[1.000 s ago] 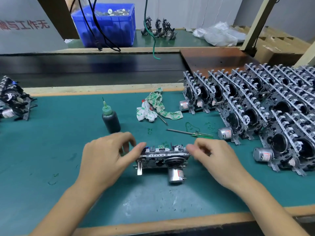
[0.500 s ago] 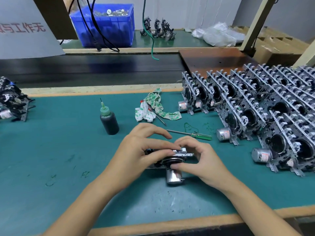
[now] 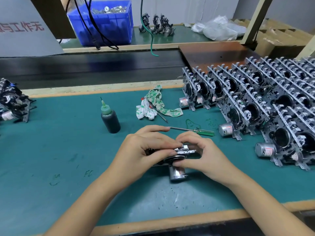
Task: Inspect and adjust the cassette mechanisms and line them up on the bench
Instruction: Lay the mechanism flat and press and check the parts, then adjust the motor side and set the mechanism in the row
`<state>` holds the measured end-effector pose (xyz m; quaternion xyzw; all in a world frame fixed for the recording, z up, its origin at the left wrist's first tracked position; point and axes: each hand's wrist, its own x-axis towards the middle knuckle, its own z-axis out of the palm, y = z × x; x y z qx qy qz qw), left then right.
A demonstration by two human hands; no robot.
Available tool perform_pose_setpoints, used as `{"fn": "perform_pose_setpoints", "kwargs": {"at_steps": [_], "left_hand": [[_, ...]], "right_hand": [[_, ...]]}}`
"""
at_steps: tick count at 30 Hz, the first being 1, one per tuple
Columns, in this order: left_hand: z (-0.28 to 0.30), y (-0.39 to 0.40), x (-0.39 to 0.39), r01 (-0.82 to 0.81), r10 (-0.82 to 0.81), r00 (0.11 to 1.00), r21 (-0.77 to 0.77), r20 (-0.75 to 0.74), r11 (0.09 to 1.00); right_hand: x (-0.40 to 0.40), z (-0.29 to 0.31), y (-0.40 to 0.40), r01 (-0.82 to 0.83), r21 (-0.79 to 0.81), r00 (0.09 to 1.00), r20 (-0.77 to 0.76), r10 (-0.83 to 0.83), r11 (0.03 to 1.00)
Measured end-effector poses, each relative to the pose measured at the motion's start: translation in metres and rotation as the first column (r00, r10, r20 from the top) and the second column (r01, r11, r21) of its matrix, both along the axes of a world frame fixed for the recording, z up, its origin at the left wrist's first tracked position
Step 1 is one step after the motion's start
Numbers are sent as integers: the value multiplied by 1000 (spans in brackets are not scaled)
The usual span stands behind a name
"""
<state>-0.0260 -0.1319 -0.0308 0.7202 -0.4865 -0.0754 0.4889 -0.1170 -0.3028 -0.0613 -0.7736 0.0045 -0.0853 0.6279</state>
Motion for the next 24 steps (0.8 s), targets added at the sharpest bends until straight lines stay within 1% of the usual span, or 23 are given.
{"fn": "perform_pose_setpoints", "kwargs": {"at_steps": [2, 5, 6, 7, 8, 9, 11, 13, 14, 16, 19, 22, 24], "left_hand": [[0, -1, 0, -10, 10, 1000, 7, -22, 1000], [0, -1, 0, -30, 31, 997, 13, -67, 999], [0, -1, -1, -32, 33, 997, 14, -70, 999], [0, 0, -1, -32, 33, 997, 15, -70, 999], [1, 0, -1, -33, 34, 997, 16, -73, 999], [1, 0, -1, -34, 35, 996, 15, -76, 999], [1, 0, -2, -39, 40, 996, 8, -80, 999], [1, -1, -2, -44, 44, 996, 4, -78, 999], [1, -1, -2, -45, 45, 996, 2, -74, 999], [1, -1, -1, -48, 48, 997, 5, -64, 999], [1, -1, -2, -55, 55, 997, 6, -57, 998], [1, -1, -2, -58, 58, 997, 2, -52, 998], [0, -1, -2, -59, 59, 997, 4, -52, 998]], "right_hand": [[-2, -1, 2, 31, -17, 1000, -6, -31, 999], [-5, 0, 6, 44, -100, 999, -12, -45, 994], [-7, 0, 6, 42, -151, 999, -13, -44, 988], [-9, 0, 5, 52, -236, 998, -10, -56, 970], [-12, 0, 4, 85, -348, 996, 5, -89, 934], [-15, -1, 2, 143, -463, 989, 47, -137, 875], [-21, -3, -1, 287, -634, 958, 192, -213, 718], [-23, -7, -1, 368, -721, 929, 305, -208, 587], [-24, -8, -1, 381, -743, 924, 329, -195, 551], [-24, -9, -3, 377, -760, 925, 336, -176, 530], [-23, -6, -7, 349, -775, 936, 310, -165, 527], [-25, -5, -4, 341, -757, 940, 293, -176, 557], [-25, -3, -3, 318, -749, 948, 252, -194, 582]]}}
